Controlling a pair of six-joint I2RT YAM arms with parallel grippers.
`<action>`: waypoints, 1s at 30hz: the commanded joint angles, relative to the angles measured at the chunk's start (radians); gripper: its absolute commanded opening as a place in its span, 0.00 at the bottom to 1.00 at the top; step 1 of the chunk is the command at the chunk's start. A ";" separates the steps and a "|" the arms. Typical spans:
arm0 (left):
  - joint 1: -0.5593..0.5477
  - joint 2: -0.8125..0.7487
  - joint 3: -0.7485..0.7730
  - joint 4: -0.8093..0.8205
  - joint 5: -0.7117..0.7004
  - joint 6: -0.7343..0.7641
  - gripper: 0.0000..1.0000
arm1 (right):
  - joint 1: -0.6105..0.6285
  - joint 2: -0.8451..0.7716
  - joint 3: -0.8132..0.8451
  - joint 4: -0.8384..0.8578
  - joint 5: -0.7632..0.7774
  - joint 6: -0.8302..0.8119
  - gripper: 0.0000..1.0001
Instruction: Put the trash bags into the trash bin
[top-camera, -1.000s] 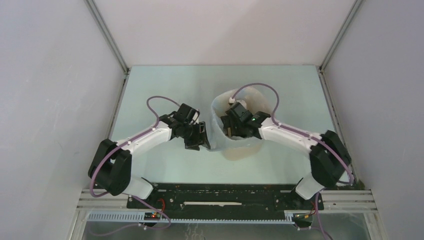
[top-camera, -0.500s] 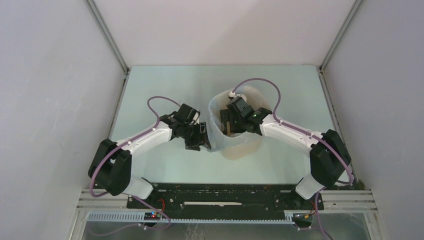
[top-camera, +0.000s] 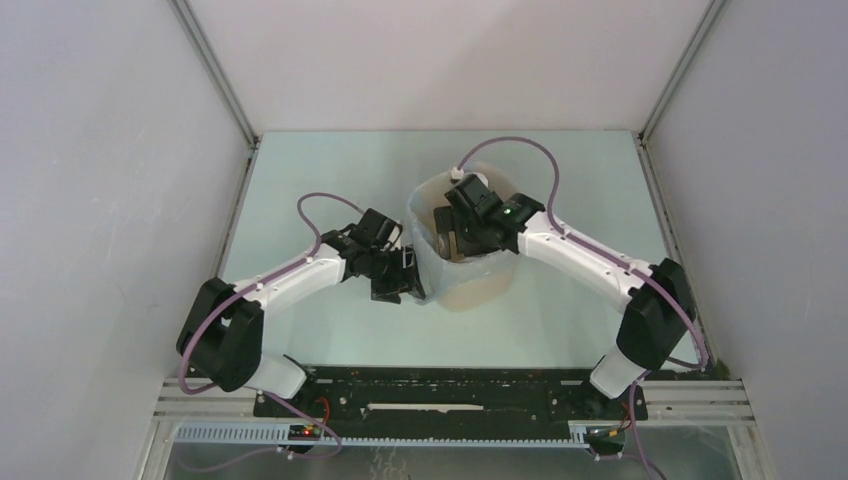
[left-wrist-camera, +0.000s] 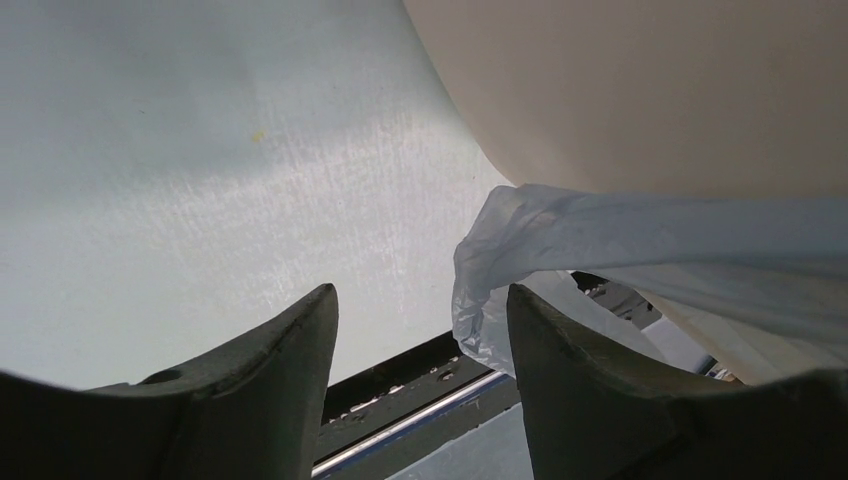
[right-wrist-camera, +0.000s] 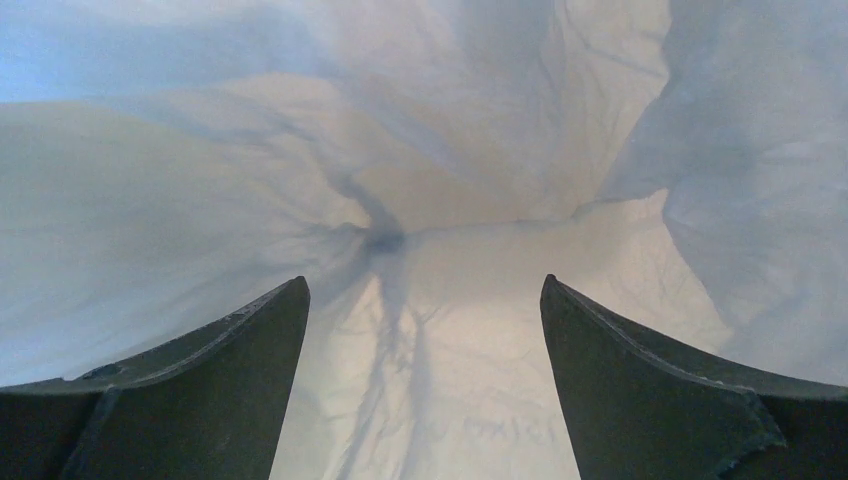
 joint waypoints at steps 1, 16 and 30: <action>-0.007 -0.027 0.063 0.006 -0.029 0.013 0.69 | 0.028 -0.095 0.178 -0.188 0.045 -0.022 0.95; -0.015 -0.062 0.085 0.006 -0.120 0.017 0.85 | 0.016 -0.238 0.585 -0.379 0.036 -0.078 0.95; -0.014 -0.701 0.074 -0.171 -0.312 -0.090 0.95 | -0.154 -0.670 0.534 -0.283 0.022 -0.112 1.00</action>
